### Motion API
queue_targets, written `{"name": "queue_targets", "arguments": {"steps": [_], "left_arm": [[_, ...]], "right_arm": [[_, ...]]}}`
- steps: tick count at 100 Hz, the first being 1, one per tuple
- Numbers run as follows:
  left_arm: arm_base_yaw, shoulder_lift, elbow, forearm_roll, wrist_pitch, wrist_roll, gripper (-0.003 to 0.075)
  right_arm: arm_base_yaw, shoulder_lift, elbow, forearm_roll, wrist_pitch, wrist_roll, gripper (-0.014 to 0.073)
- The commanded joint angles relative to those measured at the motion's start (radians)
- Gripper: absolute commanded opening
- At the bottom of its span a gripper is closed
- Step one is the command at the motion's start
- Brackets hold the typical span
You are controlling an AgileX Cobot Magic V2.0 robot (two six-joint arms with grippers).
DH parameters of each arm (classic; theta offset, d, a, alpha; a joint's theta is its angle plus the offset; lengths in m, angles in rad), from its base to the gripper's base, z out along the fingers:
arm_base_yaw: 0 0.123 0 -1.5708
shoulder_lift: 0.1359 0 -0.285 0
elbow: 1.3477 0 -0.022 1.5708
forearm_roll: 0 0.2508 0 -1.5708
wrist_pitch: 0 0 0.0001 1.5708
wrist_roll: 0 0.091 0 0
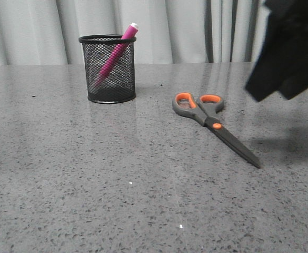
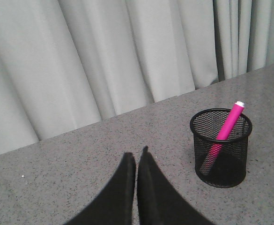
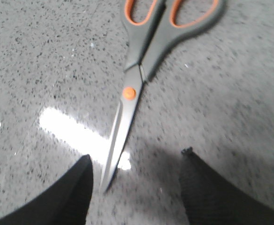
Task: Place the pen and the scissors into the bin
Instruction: 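Move the right gripper down onto the scissors and grasp them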
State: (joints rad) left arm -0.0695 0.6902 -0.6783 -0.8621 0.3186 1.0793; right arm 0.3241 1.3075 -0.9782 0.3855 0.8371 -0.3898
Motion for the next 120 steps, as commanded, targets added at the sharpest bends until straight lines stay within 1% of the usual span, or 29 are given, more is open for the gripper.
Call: {"name": "queue_targets", "arguments": {"steps": [1, 20, 39, 50, 58, 88, 105, 111, 120], "left_arm": [[0.001, -0.006, -0.025, -0.02, -0.052, -0.013, -0.0019], [0.001, -0.006, -0.025, -0.02, -0.05, -0.013, -0.0019], [0.001, -0.006, -0.025, -0.02, -0.05, -0.013, -0.0019], [0.001, -0.006, -0.025, -0.02, -0.05, -0.013, -0.0019], [0.001, -0.006, -0.025, -0.02, -0.05, -0.013, -0.0019], [0.001, -0.006, -0.025, -0.028, -0.05, -0.013, -0.0019], [0.001, -0.006, -0.025, -0.028, -0.05, -0.013, -0.0019], [0.001, -0.006, -0.025, -0.028, -0.048, -0.013, -0.0019], [0.001, -0.006, -0.025, -0.028, -0.048, -0.013, -0.0019]], "right_arm": [[0.02, 0.055, -0.086, -0.002, -0.01, -0.002, 0.037], [0.051, 0.197, -0.215, -0.013, 0.009, 0.021, 0.037], [0.087, 0.288, -0.322, -0.141, 0.06, 0.11, 0.037], [0.1, 0.33, -0.36, -0.164, 0.089, 0.137, 0.037], [0.104, 0.35, -0.37, -0.185, 0.099, 0.168, 0.037], [0.106, 0.392, -0.374, -0.185, 0.072, 0.17, 0.037], [0.141, 0.405, -0.378, -0.19, 0.048, 0.17, 0.037], [0.161, 0.407, -0.378, -0.221, 0.044, 0.183, 0.037], [0.194, 0.411, -0.378, -0.347, 0.041, 0.252, 0.037]]}}
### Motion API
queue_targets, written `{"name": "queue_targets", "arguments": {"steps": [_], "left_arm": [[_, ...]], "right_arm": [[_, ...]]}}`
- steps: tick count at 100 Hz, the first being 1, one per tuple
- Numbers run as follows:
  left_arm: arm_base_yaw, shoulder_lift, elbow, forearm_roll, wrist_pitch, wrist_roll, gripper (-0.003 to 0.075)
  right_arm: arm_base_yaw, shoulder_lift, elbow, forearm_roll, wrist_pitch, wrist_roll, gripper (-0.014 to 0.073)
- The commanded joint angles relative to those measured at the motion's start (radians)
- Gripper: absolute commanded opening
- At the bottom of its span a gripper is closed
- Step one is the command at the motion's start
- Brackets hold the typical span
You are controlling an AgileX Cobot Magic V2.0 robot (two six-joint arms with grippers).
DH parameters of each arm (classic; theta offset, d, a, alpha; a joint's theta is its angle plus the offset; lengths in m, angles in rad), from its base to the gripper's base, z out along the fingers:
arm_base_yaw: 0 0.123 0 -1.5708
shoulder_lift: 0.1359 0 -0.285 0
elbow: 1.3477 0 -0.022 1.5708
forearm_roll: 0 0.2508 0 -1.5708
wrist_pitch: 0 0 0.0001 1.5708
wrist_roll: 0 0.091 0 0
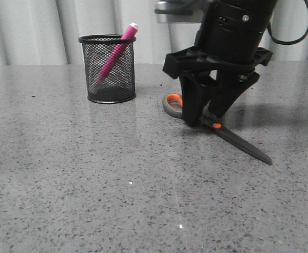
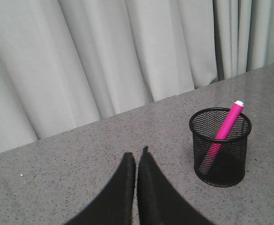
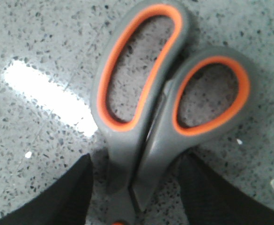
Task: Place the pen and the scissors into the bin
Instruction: 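Move the right gripper down onto the scissors and grasp them, then lift the scissors upright with the right gripper toward the cup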
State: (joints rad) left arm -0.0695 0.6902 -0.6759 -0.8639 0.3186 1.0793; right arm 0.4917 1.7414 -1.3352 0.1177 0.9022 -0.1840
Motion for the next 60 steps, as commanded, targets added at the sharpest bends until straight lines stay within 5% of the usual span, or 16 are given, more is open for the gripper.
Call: {"name": "queue_targets", "arguments": {"steps": [1, 17, 37, 60], "left_arm": [[0.001, -0.006, -0.027, -0.026, -0.048, -0.013, -0.0019], [0.001, -0.006, -0.027, -0.026, -0.048, -0.013, -0.0019], [0.001, -0.006, -0.027, -0.026, -0.048, -0.013, -0.0019], [0.001, -0.006, -0.027, -0.026, -0.048, -0.013, -0.0019]], "right_arm": [[0.028, -0.023, -0.021, -0.096, -0.024, 0.053, 0.037], [0.048, -0.023, -0.021, -0.137, -0.021, 0.063, 0.0325], [0.048, -0.017, -0.021, -0.139, 0.012, 0.063, -0.0077], [0.046, -0.07, -0.014, -0.112, -0.027, 0.074, -0.0073]]}}
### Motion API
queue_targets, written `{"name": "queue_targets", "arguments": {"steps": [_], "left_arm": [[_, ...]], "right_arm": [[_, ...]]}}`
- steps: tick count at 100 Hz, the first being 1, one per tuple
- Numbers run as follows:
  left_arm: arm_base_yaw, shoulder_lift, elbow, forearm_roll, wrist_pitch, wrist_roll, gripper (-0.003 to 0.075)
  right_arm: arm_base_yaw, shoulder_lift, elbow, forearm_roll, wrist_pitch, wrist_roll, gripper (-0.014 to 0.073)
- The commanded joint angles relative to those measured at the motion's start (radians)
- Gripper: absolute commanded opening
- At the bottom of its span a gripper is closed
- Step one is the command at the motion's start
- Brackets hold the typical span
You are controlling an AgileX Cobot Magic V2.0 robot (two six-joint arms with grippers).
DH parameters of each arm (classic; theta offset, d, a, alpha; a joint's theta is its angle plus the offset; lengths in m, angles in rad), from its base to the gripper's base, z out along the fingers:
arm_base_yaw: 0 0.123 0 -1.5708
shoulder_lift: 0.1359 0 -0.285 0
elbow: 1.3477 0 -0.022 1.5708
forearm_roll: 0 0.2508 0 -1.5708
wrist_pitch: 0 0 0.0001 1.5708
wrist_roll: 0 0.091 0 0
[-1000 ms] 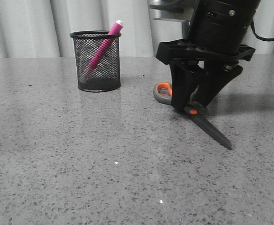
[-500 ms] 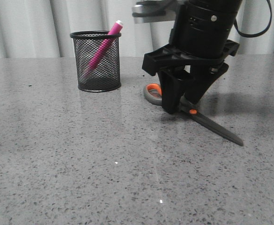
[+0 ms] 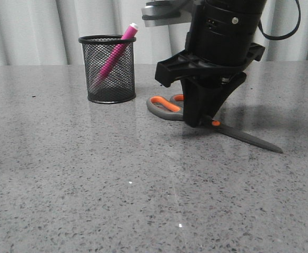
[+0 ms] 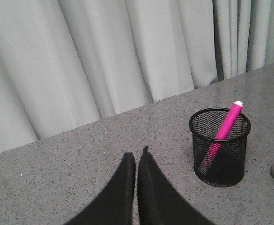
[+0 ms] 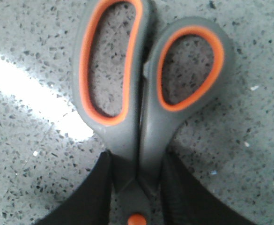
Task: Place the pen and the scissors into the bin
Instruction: 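Lift the scissors upright with the right gripper toward the cup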
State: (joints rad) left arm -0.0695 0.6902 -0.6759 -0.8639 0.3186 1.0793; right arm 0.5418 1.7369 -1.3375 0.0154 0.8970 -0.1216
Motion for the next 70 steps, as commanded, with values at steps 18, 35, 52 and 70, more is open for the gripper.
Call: {"name": "queue_targets", "arguments": {"steps": [18, 35, 52, 70], "left_arm": [[0.001, -0.006, -0.027, -0.026, -0.048, -0.013, -0.0019], [0.001, -0.006, -0.027, -0.026, -0.048, -0.013, -0.0019], [0.001, -0.006, -0.027, -0.026, -0.048, -0.013, -0.0019], [0.001, -0.006, -0.027, -0.026, -0.048, -0.013, -0.0019]], "right_arm": [[-0.006, -0.261, 0.116, 0.036, -0.279, 0.029, -0.0073], [-0.004, -0.455, 0.305, 0.089, -0.687, 0.029, -0.0073], [-0.004, -0.479, 0.315, 0.089, -0.897, 0.029, -0.0073], [-0.003, -0.387, 0.237, 0.089, -1.042, 0.029, -0.0073]]}}
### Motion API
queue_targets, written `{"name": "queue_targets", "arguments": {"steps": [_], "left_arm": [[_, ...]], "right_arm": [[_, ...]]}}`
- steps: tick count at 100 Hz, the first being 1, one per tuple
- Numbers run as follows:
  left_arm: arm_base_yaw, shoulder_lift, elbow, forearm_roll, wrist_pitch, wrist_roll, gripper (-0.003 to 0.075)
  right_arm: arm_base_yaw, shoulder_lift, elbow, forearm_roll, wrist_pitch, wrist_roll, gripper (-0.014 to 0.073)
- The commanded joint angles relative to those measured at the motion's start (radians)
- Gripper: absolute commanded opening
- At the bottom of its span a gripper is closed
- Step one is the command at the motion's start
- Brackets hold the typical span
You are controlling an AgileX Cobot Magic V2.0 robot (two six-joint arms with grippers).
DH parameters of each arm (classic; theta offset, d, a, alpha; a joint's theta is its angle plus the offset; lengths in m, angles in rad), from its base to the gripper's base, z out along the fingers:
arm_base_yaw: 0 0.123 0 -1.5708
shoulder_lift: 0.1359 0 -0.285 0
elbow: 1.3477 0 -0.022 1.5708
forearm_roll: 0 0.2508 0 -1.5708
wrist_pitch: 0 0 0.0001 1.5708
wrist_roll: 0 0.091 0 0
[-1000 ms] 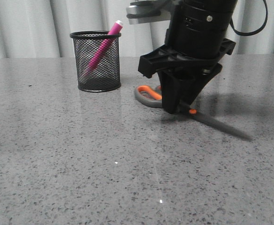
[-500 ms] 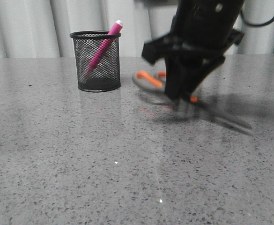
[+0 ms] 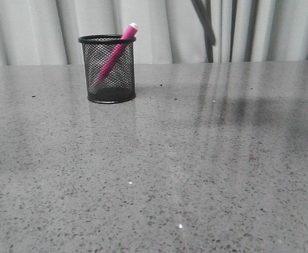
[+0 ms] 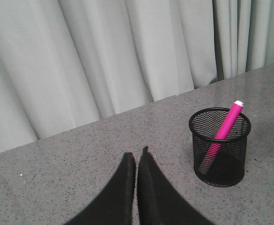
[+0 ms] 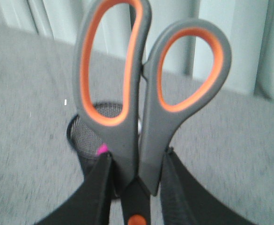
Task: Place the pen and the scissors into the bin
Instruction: 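Lift the scissors upright with the right gripper toward the cup, then lower the scissors blades-first into the cup with the right gripper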
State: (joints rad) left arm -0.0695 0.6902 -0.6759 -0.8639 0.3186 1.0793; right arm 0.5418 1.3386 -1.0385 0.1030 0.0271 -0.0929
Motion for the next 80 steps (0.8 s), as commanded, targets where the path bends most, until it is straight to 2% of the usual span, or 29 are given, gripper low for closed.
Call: {"name": "queue_targets", "arguments": {"steps": [1, 23, 35, 60, 80], "left_arm": [[0.001, -0.006, -0.027, -0.026, -0.048, -0.013, -0.0019], [0.001, -0.006, -0.027, -0.026, -0.048, -0.013, -0.0019], [0.001, -0.006, -0.027, -0.026, -0.048, -0.013, -0.0019], [0.001, -0.006, -0.027, -0.026, -0.042, -0.013, -0.0019], [0.001, -0.006, -0.027, -0.026, -0.042, -0.013, -0.0019]], "right_arm": [[-0.003, 0.02, -0.067, 0.001, -0.182, 0.0, -0.0073], [0.018, 0.165, -0.145, 0.001, -0.527, 0.0, -0.0074], [0.039, 0.253, -0.191, 0.001, -0.652, 0.0, -0.0076], [0.077, 0.406, -0.317, 0.001, -0.668, 0.0, -0.0076], [0.087, 0.464, -0.326, 0.001, -0.654, 0.0, -0.0076]]}}
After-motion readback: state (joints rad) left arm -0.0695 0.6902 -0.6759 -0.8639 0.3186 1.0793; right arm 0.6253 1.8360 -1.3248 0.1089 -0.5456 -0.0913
